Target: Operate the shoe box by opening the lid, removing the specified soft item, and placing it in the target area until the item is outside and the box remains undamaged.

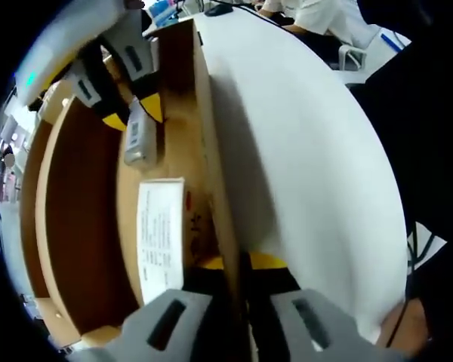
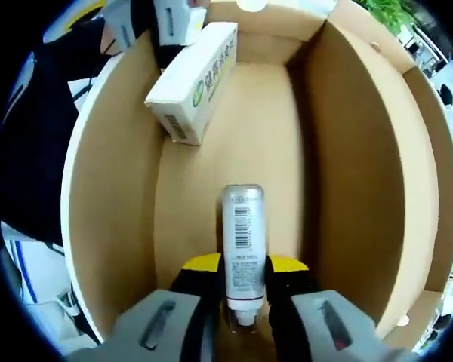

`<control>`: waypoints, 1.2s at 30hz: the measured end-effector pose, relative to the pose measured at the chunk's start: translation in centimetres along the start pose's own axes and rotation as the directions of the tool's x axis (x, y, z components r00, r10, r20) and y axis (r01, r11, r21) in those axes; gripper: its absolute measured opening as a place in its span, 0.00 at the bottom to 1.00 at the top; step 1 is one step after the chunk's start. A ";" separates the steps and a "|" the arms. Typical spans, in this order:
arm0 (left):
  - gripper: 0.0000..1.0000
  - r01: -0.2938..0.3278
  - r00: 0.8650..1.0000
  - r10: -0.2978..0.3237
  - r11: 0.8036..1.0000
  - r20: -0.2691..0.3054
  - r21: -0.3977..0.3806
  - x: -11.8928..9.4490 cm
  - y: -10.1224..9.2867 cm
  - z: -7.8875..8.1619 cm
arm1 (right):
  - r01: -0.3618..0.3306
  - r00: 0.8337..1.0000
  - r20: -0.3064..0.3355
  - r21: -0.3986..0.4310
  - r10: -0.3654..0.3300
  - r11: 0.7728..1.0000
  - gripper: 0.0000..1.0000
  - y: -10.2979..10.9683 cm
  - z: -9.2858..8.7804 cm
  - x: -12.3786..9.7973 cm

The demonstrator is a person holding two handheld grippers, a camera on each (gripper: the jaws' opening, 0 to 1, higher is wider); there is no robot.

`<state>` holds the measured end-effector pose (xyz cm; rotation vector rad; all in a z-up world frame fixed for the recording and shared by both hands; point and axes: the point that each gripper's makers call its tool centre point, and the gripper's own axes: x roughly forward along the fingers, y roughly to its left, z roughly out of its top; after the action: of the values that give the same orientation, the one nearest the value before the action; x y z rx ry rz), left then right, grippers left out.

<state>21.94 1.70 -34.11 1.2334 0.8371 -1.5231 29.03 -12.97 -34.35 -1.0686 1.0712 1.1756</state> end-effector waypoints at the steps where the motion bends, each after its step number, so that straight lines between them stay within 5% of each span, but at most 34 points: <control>1: 0.04 0.000 1.000 0.000 1.000 0.000 0.000 0.0 0.0 0.0 | 0.003 1.000 0.001 0.002 -0.003 1.000 0.21 0.0 0.0 0.0; 18: 0.04 0.002 1.000 -0.002 1.000 0.003 -0.001 0.0 0.1 0.0 | 0.104 0.994 0.020 -0.028 -0.104 0.994 0.20 -0.6 1.7 -3.7; 36: 0.04 0.003 1.000 -0.003 1.000 -0.001 0.007 0.1 -0.1 0.0 | 0.250 0.968 0.050 -0.075 -0.247 0.965 0.20 0.2 2.5 -11.7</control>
<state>21.80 1.70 -34.22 1.2381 0.8355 -1.5291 28.14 -12.36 -22.40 -1.2002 0.8358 1.0401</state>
